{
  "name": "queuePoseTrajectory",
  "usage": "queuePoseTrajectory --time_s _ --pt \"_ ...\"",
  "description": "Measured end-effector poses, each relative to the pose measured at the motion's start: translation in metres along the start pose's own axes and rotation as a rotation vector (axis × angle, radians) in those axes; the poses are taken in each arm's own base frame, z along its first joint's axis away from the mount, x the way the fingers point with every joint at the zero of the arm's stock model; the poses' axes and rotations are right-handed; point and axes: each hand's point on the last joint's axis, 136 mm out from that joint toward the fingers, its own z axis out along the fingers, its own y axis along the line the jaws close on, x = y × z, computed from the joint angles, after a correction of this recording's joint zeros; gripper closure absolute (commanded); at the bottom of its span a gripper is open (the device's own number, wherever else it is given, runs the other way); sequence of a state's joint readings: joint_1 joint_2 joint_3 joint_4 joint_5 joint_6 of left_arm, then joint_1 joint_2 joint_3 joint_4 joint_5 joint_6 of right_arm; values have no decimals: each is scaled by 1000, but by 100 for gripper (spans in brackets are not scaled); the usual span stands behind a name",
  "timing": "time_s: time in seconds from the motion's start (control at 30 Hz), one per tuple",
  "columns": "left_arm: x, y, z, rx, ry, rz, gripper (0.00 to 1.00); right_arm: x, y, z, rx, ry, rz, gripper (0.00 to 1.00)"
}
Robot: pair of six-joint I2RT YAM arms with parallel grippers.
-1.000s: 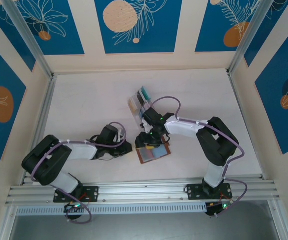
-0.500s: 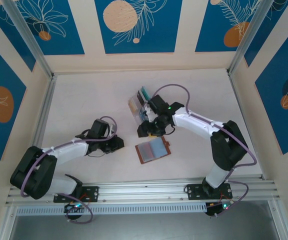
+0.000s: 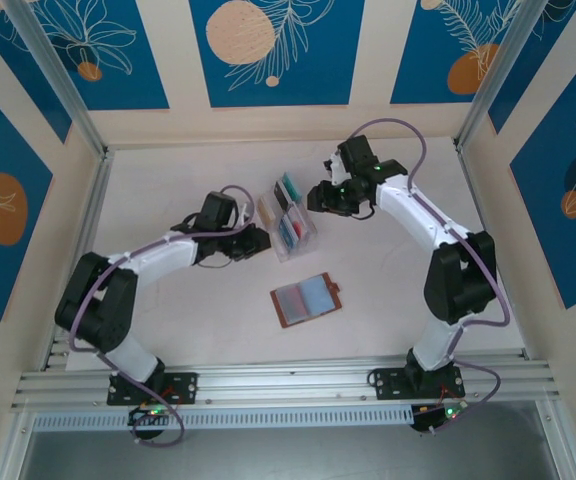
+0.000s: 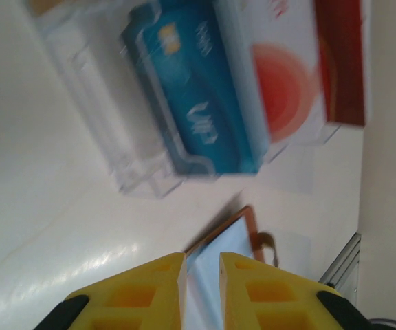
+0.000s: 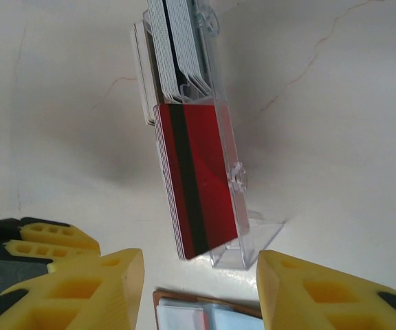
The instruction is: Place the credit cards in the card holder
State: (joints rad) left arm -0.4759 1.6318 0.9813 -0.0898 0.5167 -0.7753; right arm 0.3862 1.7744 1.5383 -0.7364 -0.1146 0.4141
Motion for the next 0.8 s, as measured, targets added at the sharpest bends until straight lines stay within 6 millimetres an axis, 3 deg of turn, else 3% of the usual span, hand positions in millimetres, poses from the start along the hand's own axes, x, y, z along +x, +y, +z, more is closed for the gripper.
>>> queuePoseTrajectory --time_s 0.17,0.43,0.8 --pt "-23 -12 20 33 12 7 81 -1 13 24 -21 58 -35 57" --pt "-36 -11 42 47 33 -6 81 4 18 46 -55 120 -31 57" --pt "-39 -7 56 56 54 -24 82 7 22 48 -107 150 -12 58"
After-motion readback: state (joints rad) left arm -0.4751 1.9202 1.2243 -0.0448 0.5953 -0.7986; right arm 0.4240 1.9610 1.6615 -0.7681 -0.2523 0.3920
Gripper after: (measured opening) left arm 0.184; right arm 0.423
